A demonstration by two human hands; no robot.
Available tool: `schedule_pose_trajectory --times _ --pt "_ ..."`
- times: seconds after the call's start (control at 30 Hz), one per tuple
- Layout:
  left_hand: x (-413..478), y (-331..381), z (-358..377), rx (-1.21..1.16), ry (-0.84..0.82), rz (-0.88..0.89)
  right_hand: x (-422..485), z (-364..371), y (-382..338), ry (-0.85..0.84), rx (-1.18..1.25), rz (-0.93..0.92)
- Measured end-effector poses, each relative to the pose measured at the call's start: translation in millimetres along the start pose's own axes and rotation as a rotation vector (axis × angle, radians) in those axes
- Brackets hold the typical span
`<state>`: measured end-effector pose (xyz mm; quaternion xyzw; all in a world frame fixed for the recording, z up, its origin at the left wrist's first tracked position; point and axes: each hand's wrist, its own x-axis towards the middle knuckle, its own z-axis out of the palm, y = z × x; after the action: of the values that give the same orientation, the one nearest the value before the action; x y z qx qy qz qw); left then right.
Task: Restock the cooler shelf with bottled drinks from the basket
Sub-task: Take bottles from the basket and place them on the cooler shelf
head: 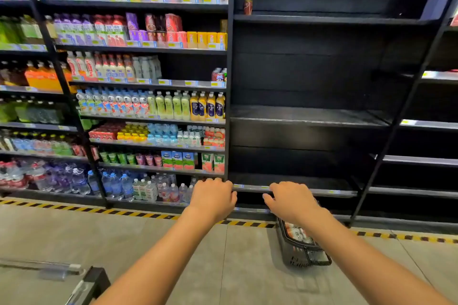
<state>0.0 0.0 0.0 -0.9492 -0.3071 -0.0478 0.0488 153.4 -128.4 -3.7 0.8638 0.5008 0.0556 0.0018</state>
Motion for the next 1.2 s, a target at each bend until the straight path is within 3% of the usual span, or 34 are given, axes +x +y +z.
schedule_pose_trajectory --times 0.33,0.63,0.97,1.2 --pt "37 12 41 0.004 -0.062 -0.063 39 54 13 -0.018 0.021 -0.052" --pt "157 -29 71 -0.008 -0.230 0.033 155 87 23 -0.153 0.062 0.032" --pt "353 -49 100 -0.038 -0.084 0.302 303 109 66 -0.120 0.133 0.334" --pt "468 -6 159 -0.013 -0.253 0.520 346 154 132 -0.217 0.217 0.611"
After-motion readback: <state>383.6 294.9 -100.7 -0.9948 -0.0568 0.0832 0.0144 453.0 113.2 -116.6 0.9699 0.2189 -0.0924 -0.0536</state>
